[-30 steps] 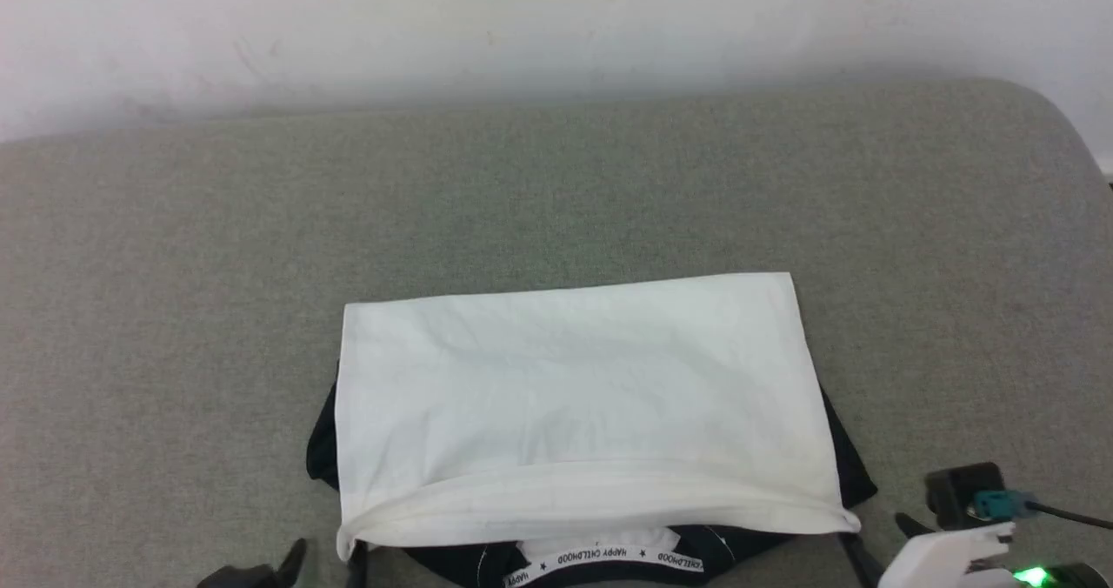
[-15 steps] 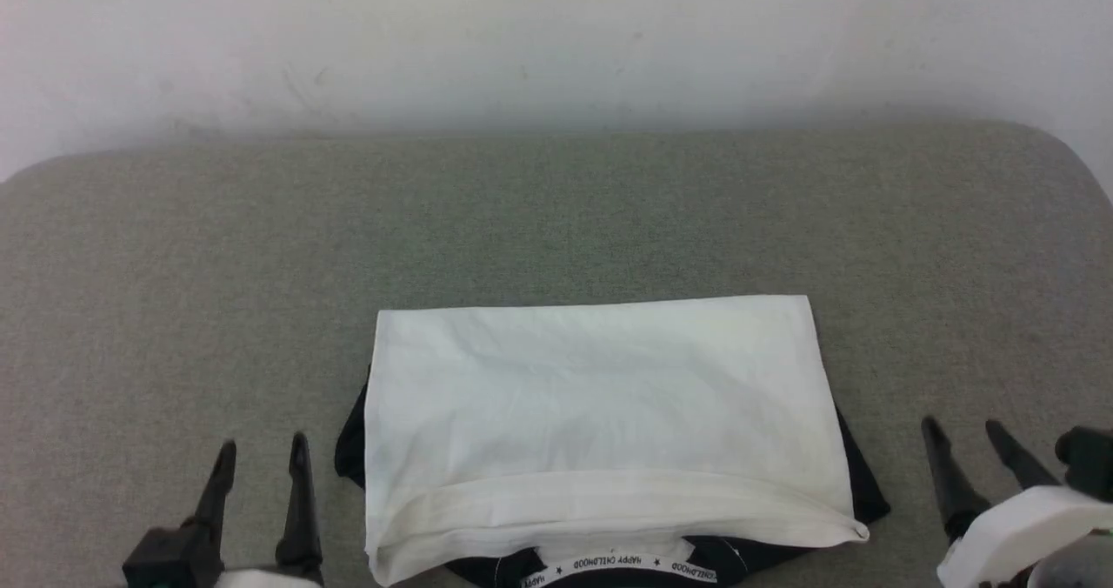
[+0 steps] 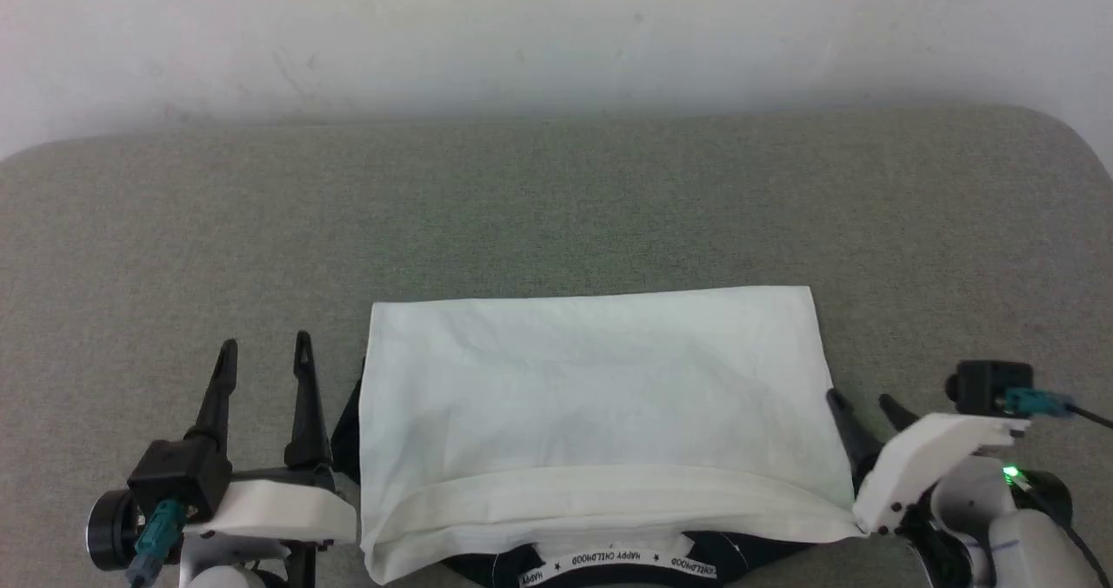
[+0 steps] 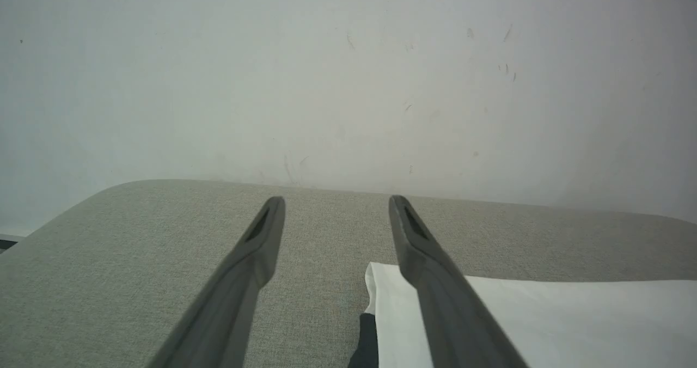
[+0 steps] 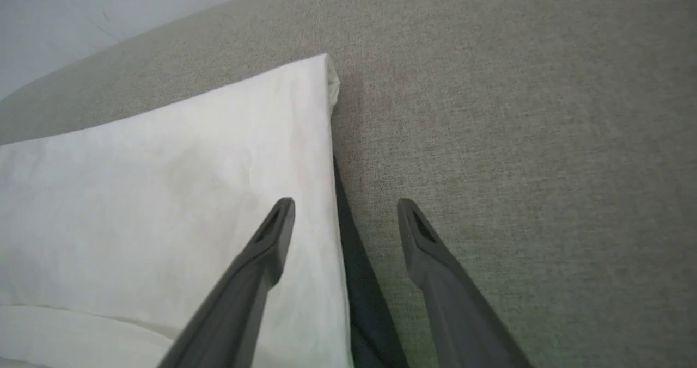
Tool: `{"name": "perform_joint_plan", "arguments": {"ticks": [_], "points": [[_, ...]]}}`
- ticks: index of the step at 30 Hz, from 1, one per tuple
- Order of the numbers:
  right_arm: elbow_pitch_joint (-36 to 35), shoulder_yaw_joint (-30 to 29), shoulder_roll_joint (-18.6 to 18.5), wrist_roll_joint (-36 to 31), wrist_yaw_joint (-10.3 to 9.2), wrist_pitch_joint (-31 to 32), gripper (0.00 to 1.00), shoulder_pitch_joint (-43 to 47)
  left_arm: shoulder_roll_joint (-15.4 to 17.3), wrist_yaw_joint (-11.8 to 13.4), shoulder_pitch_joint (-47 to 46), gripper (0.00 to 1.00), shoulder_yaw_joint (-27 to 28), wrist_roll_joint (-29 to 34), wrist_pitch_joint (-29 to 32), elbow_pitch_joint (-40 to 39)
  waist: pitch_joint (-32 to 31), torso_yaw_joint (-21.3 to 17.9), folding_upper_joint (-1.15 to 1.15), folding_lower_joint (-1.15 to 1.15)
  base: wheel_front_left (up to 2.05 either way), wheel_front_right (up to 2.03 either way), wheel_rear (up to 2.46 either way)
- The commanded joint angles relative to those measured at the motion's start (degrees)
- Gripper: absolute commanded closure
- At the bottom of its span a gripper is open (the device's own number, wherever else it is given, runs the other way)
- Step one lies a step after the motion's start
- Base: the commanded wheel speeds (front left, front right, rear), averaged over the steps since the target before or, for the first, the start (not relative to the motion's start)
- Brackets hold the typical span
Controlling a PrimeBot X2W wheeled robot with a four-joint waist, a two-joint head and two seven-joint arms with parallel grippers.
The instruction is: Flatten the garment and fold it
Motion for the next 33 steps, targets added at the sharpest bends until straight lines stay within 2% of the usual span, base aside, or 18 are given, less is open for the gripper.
{"name": "perform_joint_plan", "arguments": {"ticks": [1, 6, 12, 13, 14, 16, 17, 20, 24, 33], "points": [[2.1, 0.6, 0.2, 0.7, -0.10, 1.2, 0.00, -1.9, -0.5, -0.6, -0.9, 0.00, 0.6, 0.8, -0.3, 0.4, 0.1, 0.0, 0.00, -0.01, 0.00, 0.00, 0.00], [10.3, 2.7, 0.2, 1.1, -0.10, 5.6, 0.00, -6.9, -2.0, -2.0, -1.3, 0.00, 1.8, 1.9, -0.3, 1.6, 0.5, 0.0, 0.00, -0.01, 0.00, 0.00, 0.00], [16.1, 2.8, 0.2, 0.8, -0.10, 10.5, 0.00, -9.6, -3.0, -3.3, -0.8, 0.00, 2.8, 2.6, -0.3, 2.7, 0.6, 0.3, 0.00, -0.01, 0.00, 0.00, 0.00], [16.8, 3.2, 0.2, 1.7, -0.10, 11.4, 0.11, -9.9, -3.2, -3.5, -0.8, 0.00, 2.9, 2.7, -0.3, 2.8, 0.7, 0.4, 0.00, -0.01, 0.00, 0.00, 0.00], [17.3, 3.8, 0.2, 2.8, -0.10, 12.2, 0.51, -10.1, -3.4, -3.7, -0.7, 0.00, 3.1, 2.9, -0.3, 2.9, 0.7, 0.4, 0.00, -0.01, 0.00, 0.00, 0.00], [17.5, 5.2, 0.2, 4.9, -0.10, 13.0, 0.92, -10.5, -3.7, -4.0, -0.7, 0.00, 3.5, 3.2, -0.3, 3.0, 0.7, 0.5, 0.00, -0.01, 0.00, 0.00, 0.00], [17.4, 5.8, 0.2, 5.4, -0.10, 13.1, 1.00, -10.5, -3.8, -4.2, -0.7, 0.00, 3.7, 3.3, -0.3, 3.1, 0.7, 0.5, 0.00, -0.01, 0.00, 0.00, 0.00], [16.6, 6.0, 0.2, 5.0, -0.10, 11.7, 1.00, -10.6, -4.2, -4.6, -0.5, 0.00, 4.4, 3.6, -0.3, 3.2, 0.7, 0.3, 0.00, -0.01, 0.00, 0.00, 0.00], [14.3, 3.3, 0.2, 2.1, -0.10, 9.2, 1.00, -10.5, -4.6, -5.0, -0.3, 0.00, 5.3, 4.0, -0.3, 3.3, 0.5, 0.0, 0.00, -0.01, 0.00, 0.00, 0.00], [3.5, -9.5, 0.2, -12.0, -0.10, 10.8, 1.00, -6.7, -5.5, -5.8, -0.4, 0.00, 6.6, 4.8, -0.3, 3.2, 0.7, -0.7, 0.00, -0.01, 0.00, 0.00, 0.00]]}}
